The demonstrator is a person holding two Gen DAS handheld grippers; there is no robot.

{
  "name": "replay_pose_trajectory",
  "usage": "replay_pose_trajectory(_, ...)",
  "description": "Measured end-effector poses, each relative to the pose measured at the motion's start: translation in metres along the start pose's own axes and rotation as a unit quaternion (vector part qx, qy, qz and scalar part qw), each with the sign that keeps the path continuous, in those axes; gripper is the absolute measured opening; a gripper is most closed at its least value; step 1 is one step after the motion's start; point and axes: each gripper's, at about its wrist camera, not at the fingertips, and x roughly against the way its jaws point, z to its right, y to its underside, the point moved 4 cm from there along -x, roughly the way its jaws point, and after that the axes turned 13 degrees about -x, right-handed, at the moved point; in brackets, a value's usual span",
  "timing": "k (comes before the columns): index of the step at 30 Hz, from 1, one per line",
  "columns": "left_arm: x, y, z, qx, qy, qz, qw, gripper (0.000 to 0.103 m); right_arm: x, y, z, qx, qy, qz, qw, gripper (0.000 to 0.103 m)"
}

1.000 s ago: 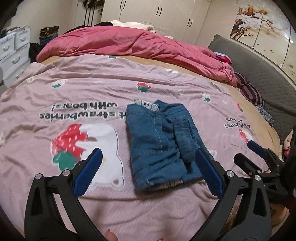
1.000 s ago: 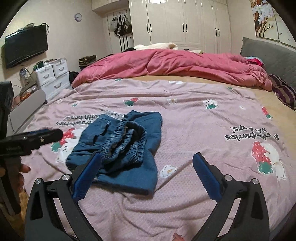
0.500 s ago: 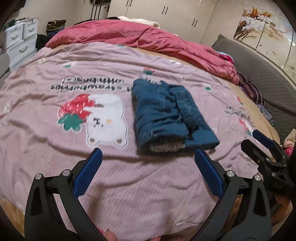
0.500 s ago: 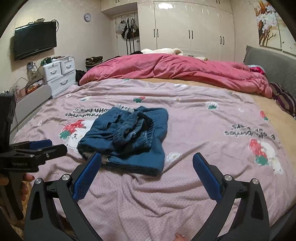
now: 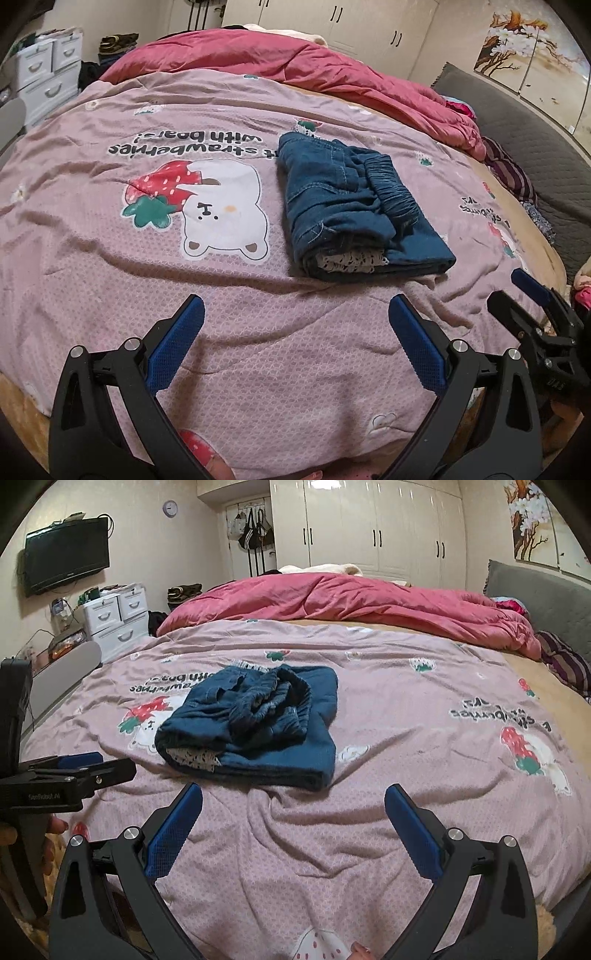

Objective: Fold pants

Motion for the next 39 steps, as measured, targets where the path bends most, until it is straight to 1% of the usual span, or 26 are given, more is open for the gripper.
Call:
replay_pose_trajectory(10,-0.006,0.01,0.008,-0.008,0.0,-0.012,0.9999,0.094,-0.012,0.017,0.002,-0.002,0.003,-0.033,0.999,0.099)
replay_pose_trajectory(19,-0.007,0.009,0.005,-0.007,-0.014,-0.018,0.9997,0.094,-0.018,0.018,0.007,-0.011,0.011,-0.04,0.999,0.099)
replay_pose_trajectory(39,-0.006,0.009,0.006,-0.004,-0.011,-0.021,0.9997,0.094,-0.02,0.016,0.01,-0.009,0.023,-0.04,0.999,0.099)
